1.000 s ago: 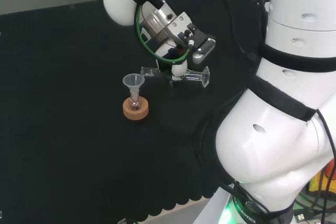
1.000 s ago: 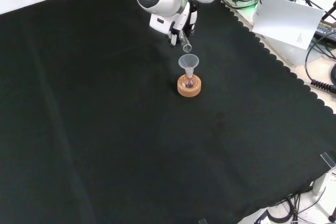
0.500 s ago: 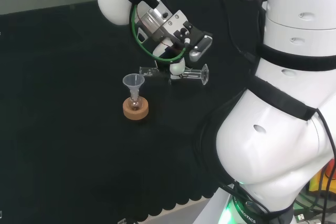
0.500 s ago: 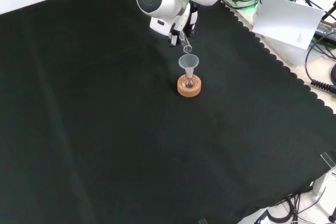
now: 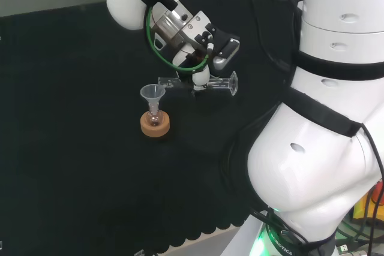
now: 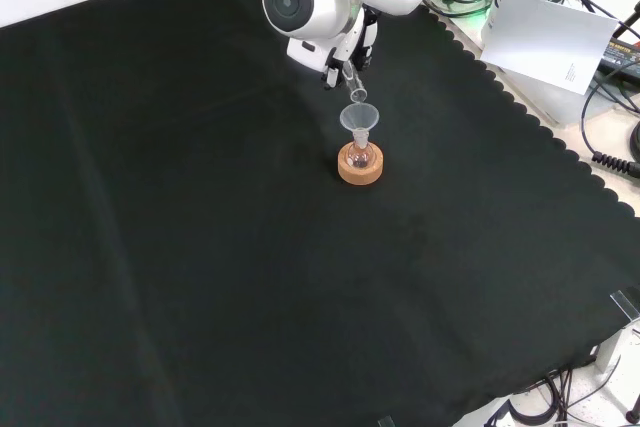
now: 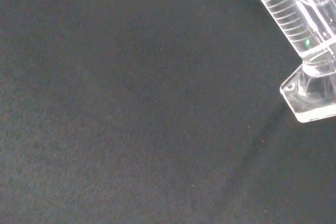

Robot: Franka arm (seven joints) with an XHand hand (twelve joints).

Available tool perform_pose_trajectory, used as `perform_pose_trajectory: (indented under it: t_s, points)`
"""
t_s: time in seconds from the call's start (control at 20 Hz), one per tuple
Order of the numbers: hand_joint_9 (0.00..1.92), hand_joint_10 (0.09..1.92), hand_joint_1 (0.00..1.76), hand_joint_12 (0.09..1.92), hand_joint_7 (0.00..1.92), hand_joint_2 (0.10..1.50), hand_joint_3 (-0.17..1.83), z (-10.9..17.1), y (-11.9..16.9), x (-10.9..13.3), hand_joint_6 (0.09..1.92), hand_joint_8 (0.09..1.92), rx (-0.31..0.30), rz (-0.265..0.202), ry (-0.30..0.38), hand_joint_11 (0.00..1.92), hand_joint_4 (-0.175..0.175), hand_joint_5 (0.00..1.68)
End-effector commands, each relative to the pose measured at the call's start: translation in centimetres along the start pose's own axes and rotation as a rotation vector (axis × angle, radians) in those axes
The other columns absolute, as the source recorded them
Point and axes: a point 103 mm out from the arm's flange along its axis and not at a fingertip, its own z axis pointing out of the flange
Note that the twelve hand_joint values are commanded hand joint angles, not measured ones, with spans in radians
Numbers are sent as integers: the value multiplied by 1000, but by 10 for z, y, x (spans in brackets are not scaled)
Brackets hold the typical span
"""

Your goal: Pour the water from the graduated cylinder into the round-bottom flask.

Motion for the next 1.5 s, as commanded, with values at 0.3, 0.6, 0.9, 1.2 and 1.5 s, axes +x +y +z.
perform_pose_trajectory:
  t_s: [0.3, 0.6, 0.9, 1.2, 1.5]
  points:
    - [1452, 87, 1113, 742, 1301, 1146, -2, -4, -2, 0, 1084, 273, 17, 31, -34, 1272, -94, 936]
    - [1452, 87, 1113, 741, 1301, 1146, -2, -7, -4, 1, 1084, 271, 42, 44, -45, 1272, -95, 935]
    - [1451, 87, 1113, 740, 1301, 1146, -2, -9, -7, -3, 1084, 268, 64, 64, -50, 1272, -95, 936]
    - [1451, 87, 1114, 739, 1302, 1146, -2, -13, -9, -4, 1084, 267, 68, 75, -64, 1271, -96, 936]
    - [1452, 87, 1114, 738, 1303, 1146, -2, -12, -11, -6, 1084, 265, 81, 85, -77, 1270, -97, 936]
